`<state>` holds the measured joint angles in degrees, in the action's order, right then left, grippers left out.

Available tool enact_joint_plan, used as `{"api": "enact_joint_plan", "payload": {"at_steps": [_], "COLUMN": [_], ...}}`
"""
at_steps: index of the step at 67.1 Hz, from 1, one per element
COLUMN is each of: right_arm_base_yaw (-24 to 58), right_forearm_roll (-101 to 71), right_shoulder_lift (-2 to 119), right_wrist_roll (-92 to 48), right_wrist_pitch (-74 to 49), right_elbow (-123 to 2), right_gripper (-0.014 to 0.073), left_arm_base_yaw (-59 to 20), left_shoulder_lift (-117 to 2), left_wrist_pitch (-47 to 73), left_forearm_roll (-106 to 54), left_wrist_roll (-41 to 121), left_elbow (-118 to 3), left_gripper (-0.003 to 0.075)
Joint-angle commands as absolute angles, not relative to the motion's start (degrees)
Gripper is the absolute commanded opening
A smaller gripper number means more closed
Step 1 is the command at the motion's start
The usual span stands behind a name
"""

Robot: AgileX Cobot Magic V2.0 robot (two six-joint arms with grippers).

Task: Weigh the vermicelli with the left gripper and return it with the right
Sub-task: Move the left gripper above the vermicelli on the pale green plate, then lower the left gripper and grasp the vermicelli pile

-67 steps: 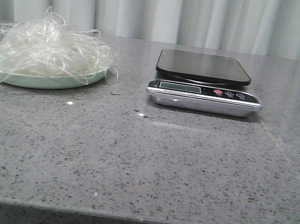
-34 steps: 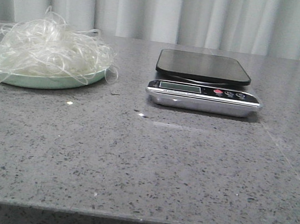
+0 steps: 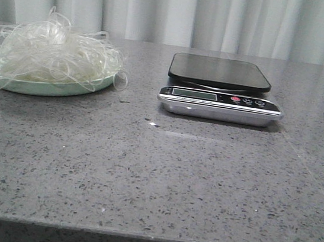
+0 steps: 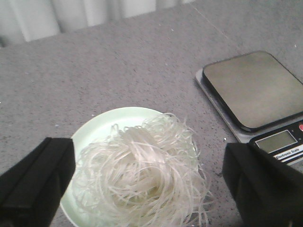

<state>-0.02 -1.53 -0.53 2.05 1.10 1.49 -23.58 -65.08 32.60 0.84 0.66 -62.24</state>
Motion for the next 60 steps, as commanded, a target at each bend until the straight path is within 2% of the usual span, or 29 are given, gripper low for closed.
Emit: {"api": "enact_joint_plan", "payload": {"at_steps": [1,21,49,53,60], "right_arm_base_yaw": [-0.4,-0.4,-0.4,-0.4,-0.4], "right_forearm_roll": [-1.8,-1.8,-1.8,-1.8,-1.8], "right_shoulder_lift": [-1.5,-1.5,-1.5,-1.5,-1.5], "right_wrist_roll": [1.6,1.6,1.6,1.6,1.6], "right_wrist_pitch": [6.1,6.1,6.1,6.1,6.1], "right_elbow": [1.1,1.1,1.1,1.1,1.1], "right_gripper": [0.0187,0.0187,0.0187,0.0187,0.0187], "left_arm_base_yaw": [-24.4,-23.6,-21.8,-21.8,-21.8], "left_shoulder_lift": [-70.0,-84.2,-91.8,-92.4,-92.9], "left_wrist_pitch": [31.4,41.6,47.4,47.7,48.2], "left_forearm_roll": [1.0,1.0,1.5,1.5,1.5], "left_wrist_roll": [-0.4,-0.4,0.0,0.0,0.0], "left_elbow": [-67.8,-75.6,-76.5,-76.7,-76.7], "left_gripper": [0.0671,0.0671,0.0664,0.0631,0.0435]}}
